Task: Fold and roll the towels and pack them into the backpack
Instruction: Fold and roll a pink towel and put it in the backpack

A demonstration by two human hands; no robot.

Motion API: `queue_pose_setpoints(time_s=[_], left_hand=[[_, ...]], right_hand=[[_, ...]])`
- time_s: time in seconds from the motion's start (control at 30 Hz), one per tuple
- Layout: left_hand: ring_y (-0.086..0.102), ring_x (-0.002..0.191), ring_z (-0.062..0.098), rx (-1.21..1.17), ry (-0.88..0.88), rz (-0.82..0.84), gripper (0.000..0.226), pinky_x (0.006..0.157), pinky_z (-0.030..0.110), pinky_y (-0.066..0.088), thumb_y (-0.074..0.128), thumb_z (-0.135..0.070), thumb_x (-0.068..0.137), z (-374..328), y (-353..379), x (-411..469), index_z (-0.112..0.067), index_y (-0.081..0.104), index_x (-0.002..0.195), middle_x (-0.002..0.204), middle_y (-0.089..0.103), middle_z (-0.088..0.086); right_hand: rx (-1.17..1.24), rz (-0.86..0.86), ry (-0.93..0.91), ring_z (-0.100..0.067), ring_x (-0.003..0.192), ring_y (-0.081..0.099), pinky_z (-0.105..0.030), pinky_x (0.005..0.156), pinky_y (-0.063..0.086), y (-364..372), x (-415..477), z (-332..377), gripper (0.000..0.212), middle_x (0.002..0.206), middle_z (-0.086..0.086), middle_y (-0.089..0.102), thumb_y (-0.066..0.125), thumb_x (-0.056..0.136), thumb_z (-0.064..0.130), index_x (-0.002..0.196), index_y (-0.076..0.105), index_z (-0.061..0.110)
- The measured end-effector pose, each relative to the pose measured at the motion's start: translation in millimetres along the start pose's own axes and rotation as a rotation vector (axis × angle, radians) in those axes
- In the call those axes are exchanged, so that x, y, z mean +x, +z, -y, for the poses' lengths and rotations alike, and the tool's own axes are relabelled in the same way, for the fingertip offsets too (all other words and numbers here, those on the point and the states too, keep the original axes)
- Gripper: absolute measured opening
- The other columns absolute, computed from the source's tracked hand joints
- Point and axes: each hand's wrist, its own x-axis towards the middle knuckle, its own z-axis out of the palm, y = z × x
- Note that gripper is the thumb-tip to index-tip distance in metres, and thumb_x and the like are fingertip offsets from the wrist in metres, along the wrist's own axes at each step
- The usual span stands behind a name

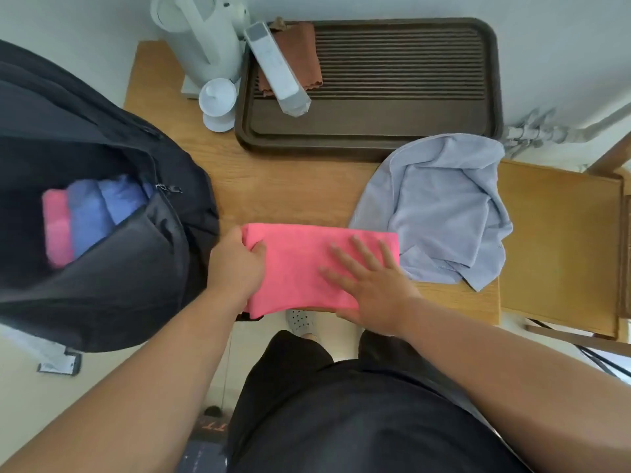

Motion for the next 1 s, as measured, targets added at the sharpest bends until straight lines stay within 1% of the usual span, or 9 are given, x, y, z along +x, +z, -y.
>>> queue_pose_setpoints(time_s=[0.1,0.2,0.33,0.4,0.5,0.6,0.73,0.83,1.0], left_hand=[[0.058,0.100,0.025,0.027,0.007,0.017,0.018,0.088,0.040,0.048,0.056,-0.023,0.098,-5.3,8.2,-15.6,-0.015,0.053,0.113,0.108,0.060,0.002],[0.059,0.094,0.022,-0.004,-0.009,0.028,0.013,0.083,0.037,0.049,0.058,-0.022,0.097,-20.7,19.3,-31.9,-0.018,0.053,0.108,0.100,0.060,-0.003],[0.056,0.079,0.005,0.012,0.136,-0.014,0.012,0.062,0.025,0.043,0.058,-0.020,0.099,-56.2,34.3,-50.1,-0.024,0.049,0.106,0.089,0.057,-0.012],[0.058,0.074,0.005,0.055,0.275,-0.016,0.012,0.059,0.024,0.047,0.056,-0.022,0.100,-70.9,44.4,-60.1,-0.028,0.048,0.107,0.087,0.058,-0.010],[0.062,0.073,0.014,0.086,0.385,0.025,0.011,0.064,0.035,0.052,0.058,-0.022,0.097,-85.4,68.8,-69.4,-0.023,0.053,0.107,0.084,0.061,-0.005],[0.058,0.077,0.016,0.130,0.423,0.068,0.015,0.067,0.030,0.042,0.062,-0.017,0.093,-94.8,101.8,-73.6,-0.016,0.056,0.106,0.083,0.057,-0.010],[0.064,0.089,0.022,0.194,0.391,0.172,0.019,0.076,0.033,0.049,0.064,-0.018,0.093,-99.4,138.6,-72.2,-0.014,0.055,0.109,0.097,0.068,0.000],[0.065,0.094,0.024,0.298,0.342,0.235,0.032,0.082,0.039,0.052,0.068,-0.029,0.091,-99.7,151.6,-68.7,-0.017,0.053,0.117,0.105,0.068,0.003],[0.062,0.100,0.023,0.382,0.375,0.249,0.035,0.084,0.037,0.049,0.058,-0.036,0.096,-97.0,154.9,-74.0,-0.020,0.050,0.127,0.114,0.065,0.002]], right_hand=[[-0.010,0.073,-0.079,-0.041,0.140,-0.040,-0.069,0.111,-0.021,3.4,6.8,0.5,0.081,0.159,0.002,-0.035,0.031,0.095,0.069,0.154,-0.018,0.043],[0.095,0.070,-0.102,-0.039,0.146,-0.031,-0.068,0.115,-0.014,-8.4,7.1,-4.3,0.077,0.165,0.003,-0.021,0.034,0.096,0.068,0.158,-0.002,0.041],[0.184,-0.092,-0.033,-0.031,0.153,0.008,-0.055,0.121,0.012,-20.1,-14.0,-32.5,0.067,0.166,-0.003,0.016,0.044,0.094,0.062,0.154,0.031,0.035],[0.225,-0.186,0.071,-0.031,0.137,0.035,-0.049,0.113,0.031,-13.2,-30.2,-52.3,0.058,0.150,-0.003,0.042,0.046,0.091,0.057,0.142,0.049,0.031],[0.310,-0.264,0.090,-0.030,0.110,0.052,-0.048,0.097,0.048,5.5,-52.8,-72.6,0.050,0.122,-0.001,0.059,0.039,0.086,0.052,0.120,0.066,0.027],[0.335,-0.264,-0.008,-0.026,0.106,0.058,-0.046,0.085,0.055,18.9,-67.3,-80.3,0.053,0.123,0.004,0.061,0.040,0.083,0.054,0.121,0.067,0.029],[0.370,-0.140,-0.062,-0.019,0.138,0.036,-0.043,0.114,0.034,26.2,-70.4,-89.8,0.066,0.153,0.008,0.039,0.046,0.086,0.051,0.150,0.042,0.032],[0.417,-0.141,-0.073,-0.017,0.141,0.028,-0.040,0.118,0.025,25.7,-71.6,-92.5,0.068,0.155,0.009,0.035,0.058,0.089,0.044,0.152,0.038,0.030],[0.549,-0.175,-0.001,-0.026,0.126,0.049,-0.039,0.109,0.038,24.6,-75.7,-92.5,0.056,0.139,0.002,0.050,0.047,0.088,0.046,0.139,0.050,0.023]])
